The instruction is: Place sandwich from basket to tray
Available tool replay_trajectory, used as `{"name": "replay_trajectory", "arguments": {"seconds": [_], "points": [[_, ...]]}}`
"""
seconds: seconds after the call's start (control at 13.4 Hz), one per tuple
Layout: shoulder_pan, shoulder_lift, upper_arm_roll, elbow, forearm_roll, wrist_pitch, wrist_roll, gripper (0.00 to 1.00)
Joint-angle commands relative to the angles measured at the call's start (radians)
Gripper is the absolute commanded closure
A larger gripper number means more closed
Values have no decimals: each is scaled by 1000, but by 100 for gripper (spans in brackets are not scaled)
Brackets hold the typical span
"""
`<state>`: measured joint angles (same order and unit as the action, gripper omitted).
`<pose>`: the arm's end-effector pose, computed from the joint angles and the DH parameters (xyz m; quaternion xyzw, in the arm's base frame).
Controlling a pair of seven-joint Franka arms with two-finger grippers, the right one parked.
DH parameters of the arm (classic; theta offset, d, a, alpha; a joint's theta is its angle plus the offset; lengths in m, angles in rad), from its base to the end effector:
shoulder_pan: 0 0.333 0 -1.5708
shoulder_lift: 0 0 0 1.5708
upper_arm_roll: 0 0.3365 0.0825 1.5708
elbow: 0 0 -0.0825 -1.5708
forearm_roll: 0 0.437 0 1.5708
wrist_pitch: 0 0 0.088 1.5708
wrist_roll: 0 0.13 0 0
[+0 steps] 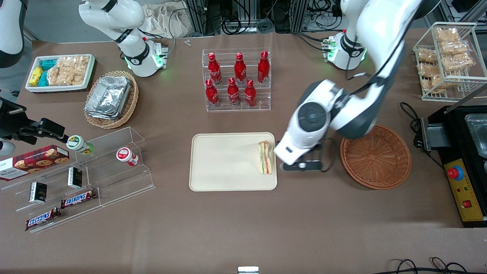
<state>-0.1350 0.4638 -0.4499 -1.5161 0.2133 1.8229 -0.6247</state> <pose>0.6366 -0.3462 0.3830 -0.9985 -0.0029 0.0432 0.0332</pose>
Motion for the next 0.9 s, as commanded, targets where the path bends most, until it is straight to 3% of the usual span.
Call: {"name": "replay_trajectory", "arguments": {"seconds": [0.0,0.37,0.82], "points": [[128,-121,-4,-55,-32,-97,161,1],[329,-284,2,-47,-37,-247,468,1],[436,-307,16,39,-29,-356,470,0]]}}
